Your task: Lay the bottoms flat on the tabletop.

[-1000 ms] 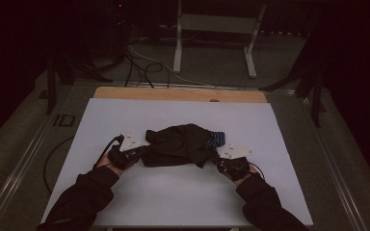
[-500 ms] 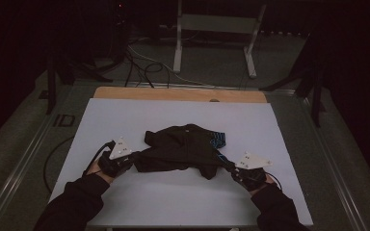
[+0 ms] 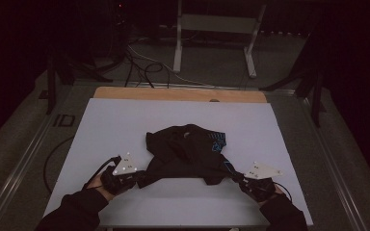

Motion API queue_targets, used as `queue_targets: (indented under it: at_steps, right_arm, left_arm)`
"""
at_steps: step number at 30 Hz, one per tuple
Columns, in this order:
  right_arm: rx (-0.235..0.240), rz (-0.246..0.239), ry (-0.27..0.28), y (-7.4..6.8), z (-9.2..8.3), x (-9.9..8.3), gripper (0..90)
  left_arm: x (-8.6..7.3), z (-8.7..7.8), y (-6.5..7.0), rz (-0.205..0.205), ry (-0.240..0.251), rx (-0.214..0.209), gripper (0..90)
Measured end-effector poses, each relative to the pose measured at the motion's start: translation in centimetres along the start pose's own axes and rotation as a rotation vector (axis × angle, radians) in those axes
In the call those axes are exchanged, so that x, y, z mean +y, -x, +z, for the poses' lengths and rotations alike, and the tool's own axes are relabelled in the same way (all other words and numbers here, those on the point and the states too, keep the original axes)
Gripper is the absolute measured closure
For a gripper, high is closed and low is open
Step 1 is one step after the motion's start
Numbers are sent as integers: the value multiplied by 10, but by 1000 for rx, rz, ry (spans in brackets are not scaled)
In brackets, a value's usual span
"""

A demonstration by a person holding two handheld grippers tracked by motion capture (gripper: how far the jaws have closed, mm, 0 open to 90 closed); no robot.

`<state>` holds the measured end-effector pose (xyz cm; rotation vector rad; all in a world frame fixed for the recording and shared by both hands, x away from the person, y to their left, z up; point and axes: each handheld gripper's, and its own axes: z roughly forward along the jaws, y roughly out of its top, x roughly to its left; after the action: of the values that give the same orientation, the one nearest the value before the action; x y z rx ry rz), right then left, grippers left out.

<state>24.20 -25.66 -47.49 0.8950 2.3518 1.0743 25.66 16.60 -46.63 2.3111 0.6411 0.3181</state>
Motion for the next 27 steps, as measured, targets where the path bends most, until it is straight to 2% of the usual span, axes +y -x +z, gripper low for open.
queue_targets:
  at_steps: [1,3,4,7,10,11,12,13,14,15,17,19,20,23,24,25,27]
  right_arm:
    - [3,13,-8,-1,-1,-1,865]
    - [11,9,-10,-1,-2,-3,865]
    - [24,25,-10,-1,-3,-3,861]
    - [64,15,-8,-5,-6,-1,832]
    - [67,15,-2,-7,-8,2,803]
    - [83,18,14,-7,-11,6,747]
    - [83,18,14,-7,-11,6,747]
    - [74,21,27,-6,-13,8,707]
    - [68,24,44,-4,-15,10,654]
    - [73,33,66,-1,-17,12,637]
    - [42,50,87,6,-19,17,563]
    - [27,64,111,14,-19,23,513]
    - [11,66,107,19,-16,26,483]
    - [-2,62,88,26,-8,29,489]
    - [11,71,66,31,-1,30,478]
    - [21,96,30,40,13,31,513]
    - [25,110,5,46,26,30,515]
  left_arm:
    - [0,-1,1,-6,1,-15,874]
    - [-1,-2,5,4,-7,-21,874]
    - [-1,-4,6,3,-11,-32,873]
    - [-1,-8,8,4,-8,-48,870]
    - [0,-15,8,1,10,-53,845]
    - [1,-17,7,-2,19,-48,775]
    - [2,-19,6,-16,32,-44,775]
    - [3,-22,4,-30,44,-43,718]
    - [4,-24,2,-47,58,-33,623]
    - [5,-26,-1,-62,65,-26,560]
    - [9,-27,-6,-82,60,-13,508]
    - [11,-23,-10,-106,55,-21,479]
    - [12,-20,-11,-114,51,-11,478]
    - [13,-13,-14,-131,37,-19,467]
    - [13,-6,-17,-129,25,-11,467]
    - [13,-2,-19,-134,19,-14,467]
    - [12,5,-23,-156,24,-3,467]
